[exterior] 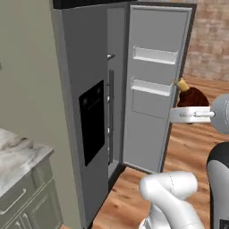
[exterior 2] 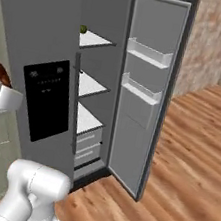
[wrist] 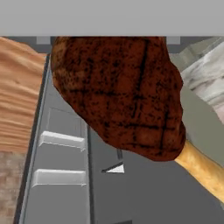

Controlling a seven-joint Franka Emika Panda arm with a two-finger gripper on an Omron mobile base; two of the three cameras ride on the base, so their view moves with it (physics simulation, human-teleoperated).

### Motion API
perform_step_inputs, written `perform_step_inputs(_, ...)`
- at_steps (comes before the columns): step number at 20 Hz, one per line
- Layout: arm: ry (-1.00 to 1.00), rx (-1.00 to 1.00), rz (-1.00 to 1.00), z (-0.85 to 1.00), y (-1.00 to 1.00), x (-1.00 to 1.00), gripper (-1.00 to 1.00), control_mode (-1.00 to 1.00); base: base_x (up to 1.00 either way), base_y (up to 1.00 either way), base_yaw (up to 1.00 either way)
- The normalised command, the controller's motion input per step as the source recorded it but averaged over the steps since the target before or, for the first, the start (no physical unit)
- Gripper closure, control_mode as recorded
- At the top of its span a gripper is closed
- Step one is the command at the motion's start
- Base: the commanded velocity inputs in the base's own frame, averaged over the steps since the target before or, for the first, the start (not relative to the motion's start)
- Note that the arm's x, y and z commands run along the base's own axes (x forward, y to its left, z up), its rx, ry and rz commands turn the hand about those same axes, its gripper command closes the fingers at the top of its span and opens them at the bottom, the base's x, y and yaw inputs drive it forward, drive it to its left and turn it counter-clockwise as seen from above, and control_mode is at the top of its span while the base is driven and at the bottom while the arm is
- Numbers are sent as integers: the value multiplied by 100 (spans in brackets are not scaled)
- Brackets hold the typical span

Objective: Transport the steak and lime to the fridge. Place the steak on the rack containing meat and place the lime on the rack containing the vegetable, ensuring meats and vegetables are on different racks.

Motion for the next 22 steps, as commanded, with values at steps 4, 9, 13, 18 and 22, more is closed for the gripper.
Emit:
perform_step_inputs(4, 0, 0, 0, 0, 0, 0, 100, 100, 98, -44, 64)
perform_step_inputs(9, 0, 0, 0, 0, 0, 0, 100, 100, 80, -47, 49)
perform_step_inputs(13, 0, 0, 0, 0, 0, 0, 100, 100, 77, -28, 35)
perform_step_inputs(18, 0, 0, 0, 0, 0, 0, 100, 100, 68, -4, 8)
perform_step_inputs(22, 0, 0, 0, 0, 0, 0, 100, 100, 68, -13, 0)
